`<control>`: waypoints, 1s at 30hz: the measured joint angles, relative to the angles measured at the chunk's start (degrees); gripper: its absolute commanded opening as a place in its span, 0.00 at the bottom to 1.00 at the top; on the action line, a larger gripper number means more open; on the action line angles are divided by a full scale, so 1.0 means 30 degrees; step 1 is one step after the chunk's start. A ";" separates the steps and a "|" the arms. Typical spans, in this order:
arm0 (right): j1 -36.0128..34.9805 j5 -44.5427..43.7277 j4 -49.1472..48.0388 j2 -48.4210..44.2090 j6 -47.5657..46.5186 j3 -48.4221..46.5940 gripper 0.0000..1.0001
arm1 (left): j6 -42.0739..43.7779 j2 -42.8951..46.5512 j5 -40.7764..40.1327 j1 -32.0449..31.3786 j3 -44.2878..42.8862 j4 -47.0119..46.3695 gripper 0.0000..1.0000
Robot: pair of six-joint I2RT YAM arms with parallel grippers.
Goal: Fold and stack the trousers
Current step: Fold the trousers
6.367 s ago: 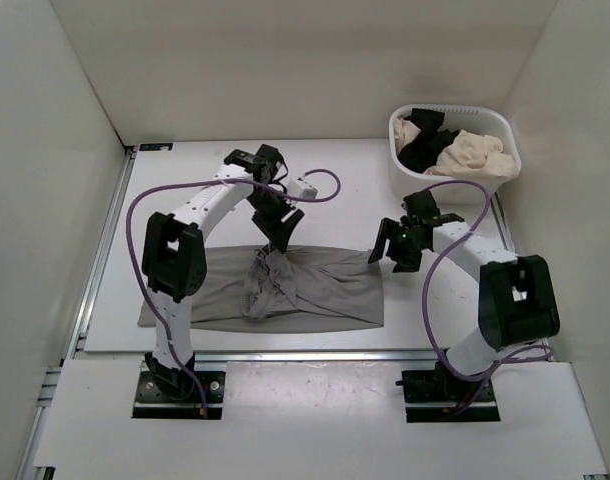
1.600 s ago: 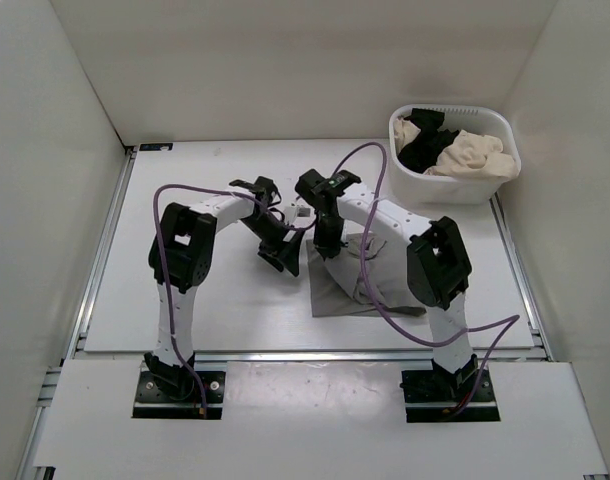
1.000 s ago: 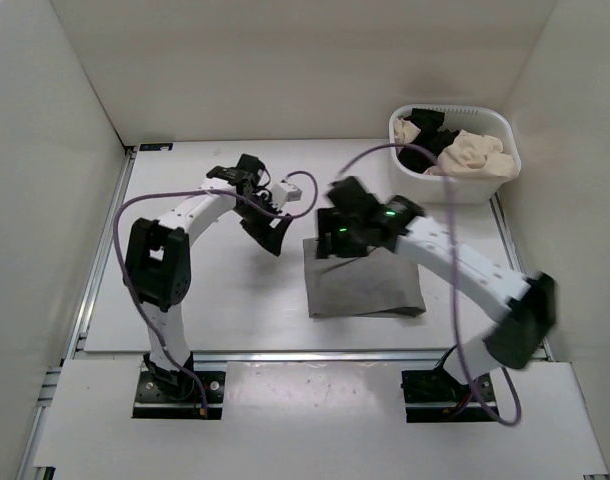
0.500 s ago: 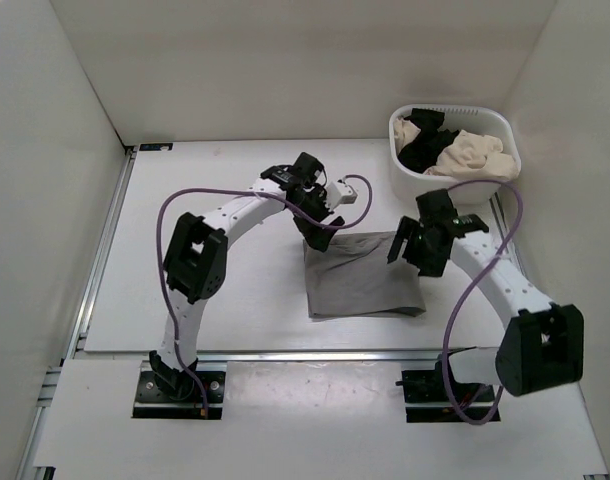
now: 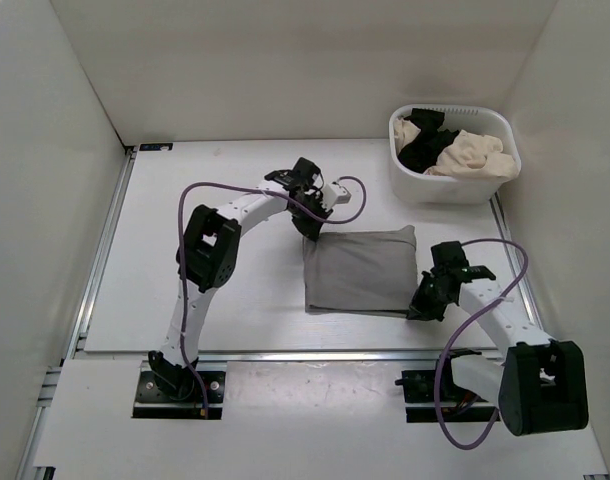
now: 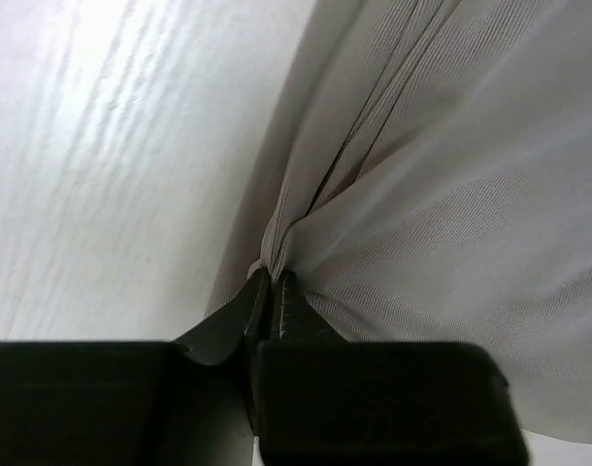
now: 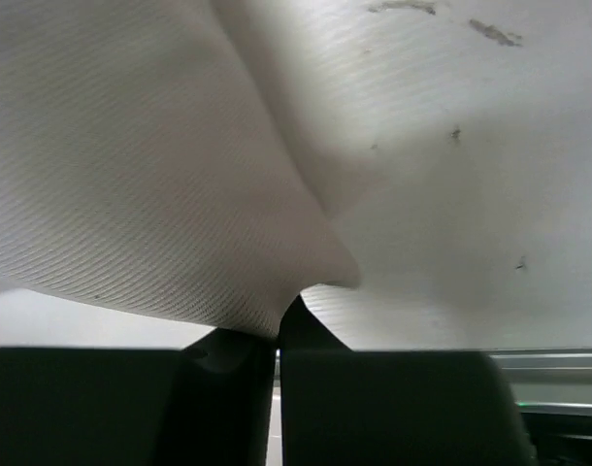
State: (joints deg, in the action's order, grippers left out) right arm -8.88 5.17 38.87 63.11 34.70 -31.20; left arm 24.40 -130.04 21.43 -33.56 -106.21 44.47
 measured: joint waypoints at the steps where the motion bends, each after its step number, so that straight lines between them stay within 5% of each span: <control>1: 0.0248 0.0146 -0.0095 -0.0058 0.0015 0.0233 0.00 | -0.0182 0.0000 0.0007 0.0175 -0.0015 -0.0029 0.14; 4: 0.1005 0.0539 -0.0262 -0.0423 -0.0124 0.0758 0.00 | -0.0619 0.0000 -0.0160 0.0692 -0.0051 -0.0015 0.14; 6: 0.1545 0.0780 -0.0372 -0.0794 -0.0270 0.0933 0.00 | -0.0750 0.0000 -0.0364 0.0925 -0.0051 0.0007 0.28; 8: 0.1916 0.1027 -0.0466 -0.1180 -0.0444 0.0954 0.04 | -0.0838 0.0000 -0.0517 0.1042 -0.0044 -0.0007 0.52; 9: 0.1996 0.1151 -0.0466 -0.1304 -0.0641 0.0954 0.16 | -0.0882 0.0000 -0.0627 0.1086 -0.0044 -0.0022 0.61; 10: 0.2055 0.1399 -0.0408 -0.1392 -0.0845 0.0940 0.44 | -0.0918 0.0000 -0.0714 0.1115 -0.0044 -0.0022 0.64; 13: 0.2091 0.2266 0.0525 -0.1413 -0.1887 0.0503 0.66 | -0.0947 0.0007 -0.0889 0.1151 -0.0044 0.0015 0.69; 21: 0.2084 0.3818 0.3825 -0.1413 -0.4335 -0.4481 0.79 | -0.0328 0.1472 -0.1399 0.1151 0.0415 0.0998 0.74; 22: 0.2091 0.3672 0.3854 -0.1362 -0.4371 -0.5238 0.77 | -0.0117 0.2193 -0.1392 0.1151 0.0918 0.1231 0.74; 24: 0.2091 0.3446 0.3490 -0.0721 -0.4299 -0.6659 0.55 | 0.0430 0.4320 -0.1384 0.1107 0.2659 0.1399 0.73; 26: 0.2084 0.3366 0.2688 0.0787 -0.4124 -0.7868 0.17 | 0.0947 0.6535 -0.1297 0.0845 0.4240 0.1880 0.73; 30: 0.2047 0.3351 0.0036 0.5464 -0.3235 -0.9107 0.00 | 0.1370 0.9559 -0.0044 -0.0845 0.6251 0.2178 0.72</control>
State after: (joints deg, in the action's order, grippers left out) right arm -2.74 15.22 38.98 79.50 24.99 -58.52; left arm 28.51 -101.36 21.30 -36.10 -87.46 51.00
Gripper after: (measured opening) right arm 0.032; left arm 0.720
